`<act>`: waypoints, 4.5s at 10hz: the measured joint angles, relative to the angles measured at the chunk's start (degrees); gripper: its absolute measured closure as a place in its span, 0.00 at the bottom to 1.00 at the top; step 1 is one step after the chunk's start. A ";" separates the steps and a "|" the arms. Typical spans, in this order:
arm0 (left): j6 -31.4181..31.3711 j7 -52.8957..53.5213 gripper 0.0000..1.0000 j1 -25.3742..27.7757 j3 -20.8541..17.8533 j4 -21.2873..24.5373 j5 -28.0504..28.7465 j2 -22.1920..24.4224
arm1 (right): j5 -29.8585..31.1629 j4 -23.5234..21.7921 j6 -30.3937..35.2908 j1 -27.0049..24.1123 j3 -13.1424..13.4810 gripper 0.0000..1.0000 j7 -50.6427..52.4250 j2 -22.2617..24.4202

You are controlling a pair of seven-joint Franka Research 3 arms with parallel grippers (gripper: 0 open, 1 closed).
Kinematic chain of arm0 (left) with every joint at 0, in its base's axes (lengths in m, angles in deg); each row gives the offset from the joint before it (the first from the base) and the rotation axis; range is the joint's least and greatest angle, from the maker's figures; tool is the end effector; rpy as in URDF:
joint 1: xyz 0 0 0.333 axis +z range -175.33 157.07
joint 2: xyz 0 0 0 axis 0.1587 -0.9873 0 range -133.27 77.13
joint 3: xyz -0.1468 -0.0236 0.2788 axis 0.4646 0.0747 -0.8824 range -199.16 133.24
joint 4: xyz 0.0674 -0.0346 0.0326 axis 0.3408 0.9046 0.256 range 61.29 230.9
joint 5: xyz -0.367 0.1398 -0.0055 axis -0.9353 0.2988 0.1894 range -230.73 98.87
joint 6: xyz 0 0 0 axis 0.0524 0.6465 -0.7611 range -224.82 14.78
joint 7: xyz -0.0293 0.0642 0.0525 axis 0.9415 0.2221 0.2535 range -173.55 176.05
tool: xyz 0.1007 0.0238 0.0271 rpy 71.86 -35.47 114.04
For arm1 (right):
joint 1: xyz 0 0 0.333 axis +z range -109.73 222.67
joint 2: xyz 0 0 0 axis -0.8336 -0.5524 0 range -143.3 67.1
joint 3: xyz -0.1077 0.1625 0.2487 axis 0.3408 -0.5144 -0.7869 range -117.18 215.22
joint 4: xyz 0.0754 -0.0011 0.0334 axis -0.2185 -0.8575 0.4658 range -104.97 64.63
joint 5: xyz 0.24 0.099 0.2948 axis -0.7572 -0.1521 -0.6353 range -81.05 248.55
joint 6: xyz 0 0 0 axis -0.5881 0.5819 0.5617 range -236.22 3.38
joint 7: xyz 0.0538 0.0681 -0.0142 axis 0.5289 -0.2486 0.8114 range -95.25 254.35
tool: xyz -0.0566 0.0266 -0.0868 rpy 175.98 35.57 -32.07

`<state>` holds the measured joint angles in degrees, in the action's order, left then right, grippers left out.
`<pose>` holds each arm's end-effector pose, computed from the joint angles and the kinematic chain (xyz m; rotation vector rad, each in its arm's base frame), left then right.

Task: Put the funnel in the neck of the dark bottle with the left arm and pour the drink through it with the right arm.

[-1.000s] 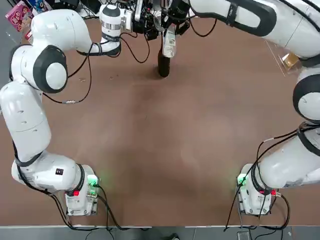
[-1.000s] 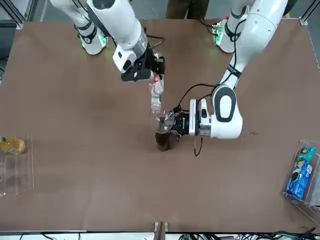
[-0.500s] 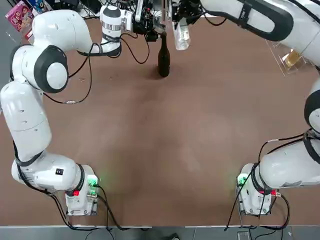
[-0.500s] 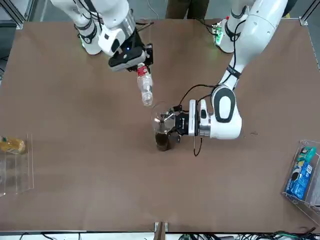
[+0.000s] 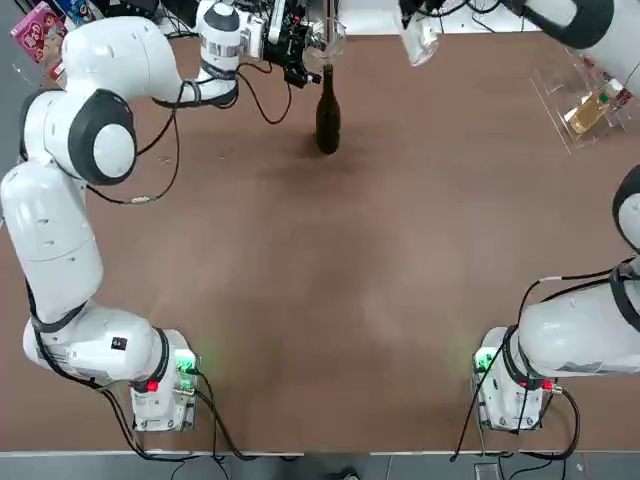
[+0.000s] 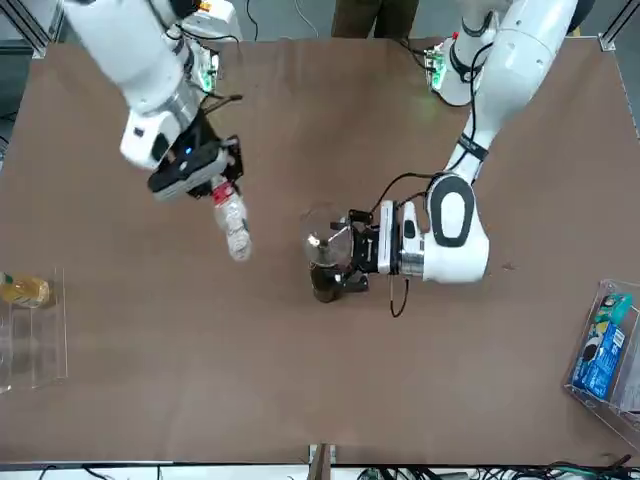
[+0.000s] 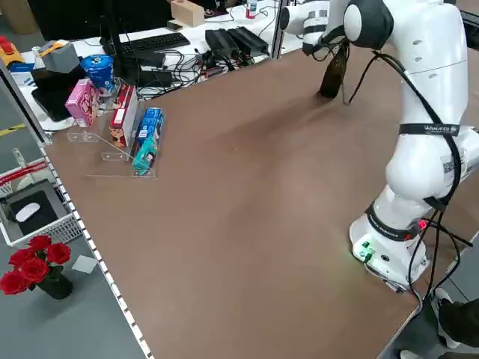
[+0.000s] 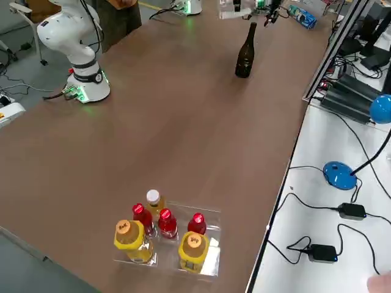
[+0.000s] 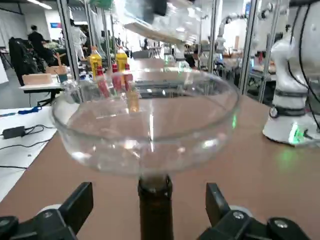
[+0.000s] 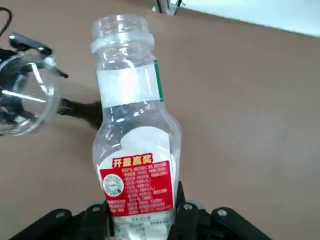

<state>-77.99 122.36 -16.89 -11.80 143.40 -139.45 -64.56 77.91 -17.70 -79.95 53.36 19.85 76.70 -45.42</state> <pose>0.6227 -0.3488 0.3320 1.2398 -1.5331 0.9815 0.5595 0.2610 0.5997 -2.8661 -0.5407 -0.2649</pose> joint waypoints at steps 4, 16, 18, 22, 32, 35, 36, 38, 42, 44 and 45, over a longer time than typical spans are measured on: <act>3.56 0.00 0.00 3.64 -0.14 -0.11 9.22 0.01 | -9.18 -0.33 3.09 -0.41 14.79 0.58 30.46 0.97; 12.65 -27.01 0.00 20.60 -1.05 -0.82 40.41 4.54 | -47.71 -27.85 8.84 -0.81 47.94 0.56 124.23 2.15; 12.65 -37.90 0.00 20.68 -1.73 -1.55 45.25 6.05 | -52.73 -30.01 14.78 -0.87 51.12 0.56 136.41 -1.51; 12.64 -55.92 0.00 20.65 -2.03 -2.69 52.61 9.34 | -57.44 -30.78 25.26 -1.98 52.31 0.57 156.28 -16.09; 22.38 -120.40 0.00 17.58 -0.06 -6.25 68.16 18.40 | -64.66 -31.31 35.29 -3.83 53.56 0.56 160.81 -35.03; 31.95 -127.98 0.00 17.81 1.40 -10.74 68.42 22.75 | -66.20 -31.37 36.21 -3.82 53.29 0.56 161.12 -37.62; 32.30 -128.17 0.00 18.29 1.02 -10.95 68.62 24.77 | -66.54 -31.35 36.69 -3.81 53.27 0.55 161.13 -37.93; 32.94 -128.35 0.00 19.83 0.40 -10.97 68.73 28.50 | -66.66 -31.33 36.83 -3.79 53.23 0.49 161.13 -37.97; 32.74 -128.22 0.04 21.20 -0.90 -10.35 70.44 31.32 | -66.84 -31.31 37.24 -3.79 53.22 0.20 161.14 -37.97; 32.33 -128.15 0.02 17.45 -4.73 -9.44 70.48 31.33 | -66.90 -31.31 37.25 -3.79 53.28 0.04 161.14 -37.97; 32.33 -128.07 0.02 12.56 -9.70 -9.20 70.48 31.35 | -66.91 -31.40 37.26 -3.76 53.64 0.00 161.14 -37.97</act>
<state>-45.66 -5.71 -4.33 -21.50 134.20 -68.97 -33.21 10.99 -49.10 -42.69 49.60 73.50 237.83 -83.39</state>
